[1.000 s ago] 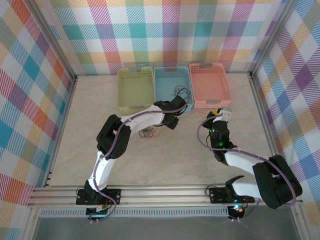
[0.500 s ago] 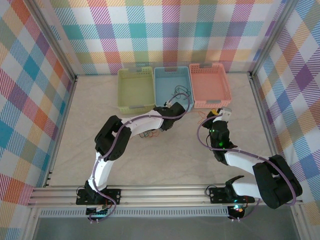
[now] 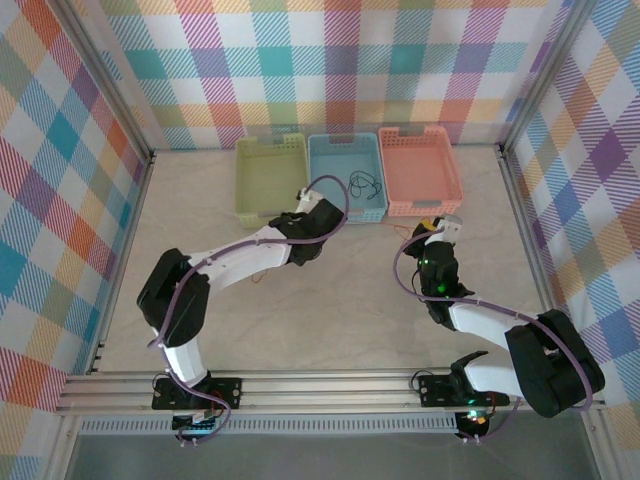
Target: Untangle the cables
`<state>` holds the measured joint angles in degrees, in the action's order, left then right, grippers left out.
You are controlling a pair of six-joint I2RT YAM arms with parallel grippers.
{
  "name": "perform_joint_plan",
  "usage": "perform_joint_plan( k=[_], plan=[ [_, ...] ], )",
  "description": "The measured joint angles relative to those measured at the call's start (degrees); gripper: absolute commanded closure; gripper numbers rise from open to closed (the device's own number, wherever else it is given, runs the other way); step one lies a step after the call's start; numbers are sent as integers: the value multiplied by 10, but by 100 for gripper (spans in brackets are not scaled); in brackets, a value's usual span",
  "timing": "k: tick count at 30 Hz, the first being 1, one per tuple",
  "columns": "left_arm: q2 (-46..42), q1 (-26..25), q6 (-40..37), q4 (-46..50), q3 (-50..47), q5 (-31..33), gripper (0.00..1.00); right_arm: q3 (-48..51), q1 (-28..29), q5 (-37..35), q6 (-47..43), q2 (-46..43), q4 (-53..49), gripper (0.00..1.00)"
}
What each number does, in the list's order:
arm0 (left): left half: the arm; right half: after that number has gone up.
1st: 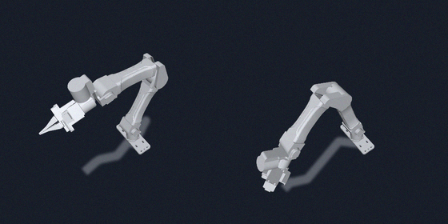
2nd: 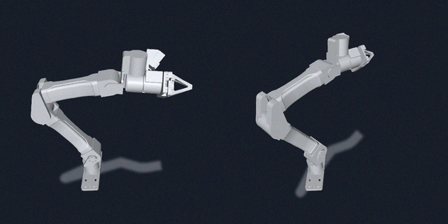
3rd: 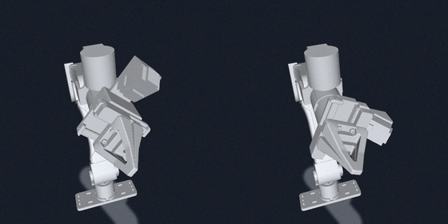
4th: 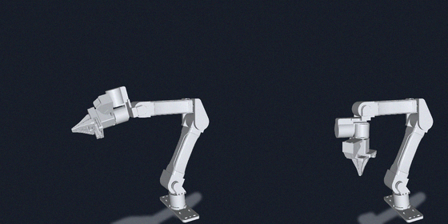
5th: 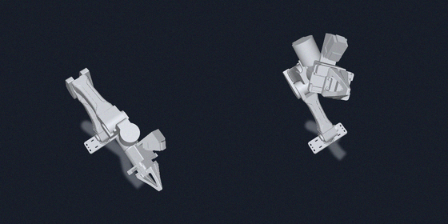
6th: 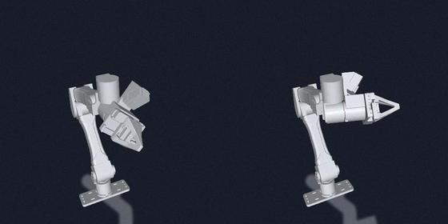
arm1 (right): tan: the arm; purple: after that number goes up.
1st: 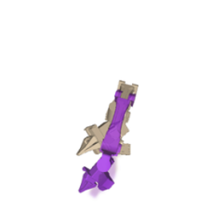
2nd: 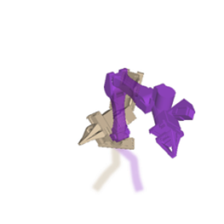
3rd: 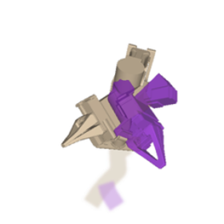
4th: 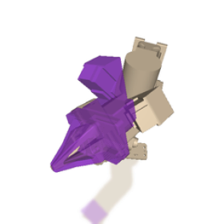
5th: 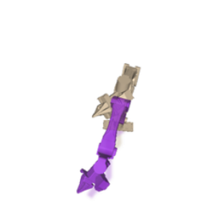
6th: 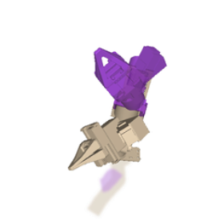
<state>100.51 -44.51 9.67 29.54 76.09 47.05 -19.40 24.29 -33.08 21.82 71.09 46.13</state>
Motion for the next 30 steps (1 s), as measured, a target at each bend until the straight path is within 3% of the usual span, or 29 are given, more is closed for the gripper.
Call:
perform_joint_plan(
  k=[9, 17, 19, 23, 27, 30],
  plan=[
    [-150, 47, 19, 0, -72, 4, 74, 0, -4, 1, 0, 0, -2, 100],
    [-251, 66, 33, -11, -106, 3, 72, 0, -7, 1, 2, 5, -6, 100],
    [-254, 70, 34, -22, -114, -21, 67, 0, -7, 1, 2, 5, -8, 100],
    [-243, 75, 26, -41, -132, -131, 55, 0, -7, 1, 2, 7, -8, 100],
    [-185, 75, 21, -45, -114, -255, 53, 0, -7, 1, 2, 8, -8, 98],
    [-131, 74, 28, -41, -89, -313, 53, 0, -7, 1, 4, 8, -12, 72]
  ],
)
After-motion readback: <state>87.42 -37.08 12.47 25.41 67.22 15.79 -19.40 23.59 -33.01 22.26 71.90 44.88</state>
